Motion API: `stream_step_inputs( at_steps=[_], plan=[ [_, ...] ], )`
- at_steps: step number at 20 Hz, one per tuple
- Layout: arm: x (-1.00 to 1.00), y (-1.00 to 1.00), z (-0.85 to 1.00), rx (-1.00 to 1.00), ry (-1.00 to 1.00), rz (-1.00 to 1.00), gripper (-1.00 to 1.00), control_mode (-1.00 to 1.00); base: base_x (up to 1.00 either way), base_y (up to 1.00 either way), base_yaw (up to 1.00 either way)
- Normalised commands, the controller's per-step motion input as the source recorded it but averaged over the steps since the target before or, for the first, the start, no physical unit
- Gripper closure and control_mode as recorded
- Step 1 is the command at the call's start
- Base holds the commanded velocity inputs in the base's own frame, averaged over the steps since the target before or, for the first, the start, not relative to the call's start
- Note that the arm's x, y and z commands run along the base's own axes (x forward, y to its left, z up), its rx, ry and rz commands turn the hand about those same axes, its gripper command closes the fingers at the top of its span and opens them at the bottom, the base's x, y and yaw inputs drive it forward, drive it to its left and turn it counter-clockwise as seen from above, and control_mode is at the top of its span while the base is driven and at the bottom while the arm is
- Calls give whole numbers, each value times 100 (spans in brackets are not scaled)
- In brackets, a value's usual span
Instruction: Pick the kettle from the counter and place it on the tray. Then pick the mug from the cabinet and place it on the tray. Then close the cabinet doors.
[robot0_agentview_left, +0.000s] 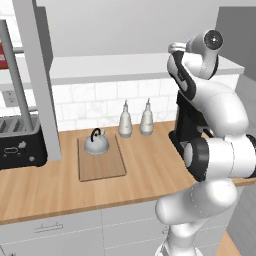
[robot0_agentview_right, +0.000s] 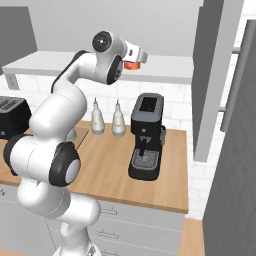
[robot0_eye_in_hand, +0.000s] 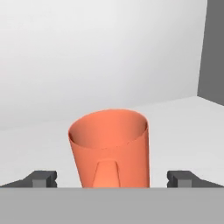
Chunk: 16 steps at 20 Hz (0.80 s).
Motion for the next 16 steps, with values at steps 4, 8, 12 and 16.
stream_step_inputs(
  at_steps=[4,8,12,16],
  plan=[
    [3,-6,-7,4,0,0,100,-100,0,0,0],
    [0,0,-1,1,0,0,100,-100,0,0,0],
    [0,0,-5,0,0,0,100,-100,0,0,0],
    [0,-4,-7,1,0,0,100,-100,0,0,0]
  ],
)
